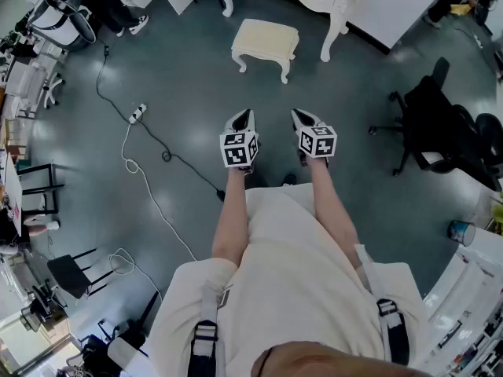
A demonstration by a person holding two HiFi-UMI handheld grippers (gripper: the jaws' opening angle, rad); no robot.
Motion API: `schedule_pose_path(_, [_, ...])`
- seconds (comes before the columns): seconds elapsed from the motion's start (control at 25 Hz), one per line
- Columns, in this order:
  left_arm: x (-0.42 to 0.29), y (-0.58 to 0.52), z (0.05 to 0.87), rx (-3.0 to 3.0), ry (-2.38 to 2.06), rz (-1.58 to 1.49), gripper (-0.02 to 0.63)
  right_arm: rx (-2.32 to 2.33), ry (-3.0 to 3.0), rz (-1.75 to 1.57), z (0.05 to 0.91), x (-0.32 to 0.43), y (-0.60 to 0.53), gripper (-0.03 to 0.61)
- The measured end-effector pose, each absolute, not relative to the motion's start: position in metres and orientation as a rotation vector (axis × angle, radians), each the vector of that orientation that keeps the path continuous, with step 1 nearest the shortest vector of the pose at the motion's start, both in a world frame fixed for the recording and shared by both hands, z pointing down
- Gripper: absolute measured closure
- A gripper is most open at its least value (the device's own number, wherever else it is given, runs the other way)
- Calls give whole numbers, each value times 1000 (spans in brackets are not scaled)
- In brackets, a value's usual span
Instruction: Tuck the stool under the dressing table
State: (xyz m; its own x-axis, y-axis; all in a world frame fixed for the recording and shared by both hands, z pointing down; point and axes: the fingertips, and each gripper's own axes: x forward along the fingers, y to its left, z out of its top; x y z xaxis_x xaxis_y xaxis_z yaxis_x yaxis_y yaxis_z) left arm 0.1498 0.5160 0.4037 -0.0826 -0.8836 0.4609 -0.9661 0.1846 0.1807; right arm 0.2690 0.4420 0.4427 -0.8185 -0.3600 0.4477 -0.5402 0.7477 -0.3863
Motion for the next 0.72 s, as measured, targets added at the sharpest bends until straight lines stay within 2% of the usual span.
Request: schedule_pose_path(0.72, [144, 500, 408, 1683, -2079, 246, 598, 720, -2635, 713, 440, 274, 412, 535])
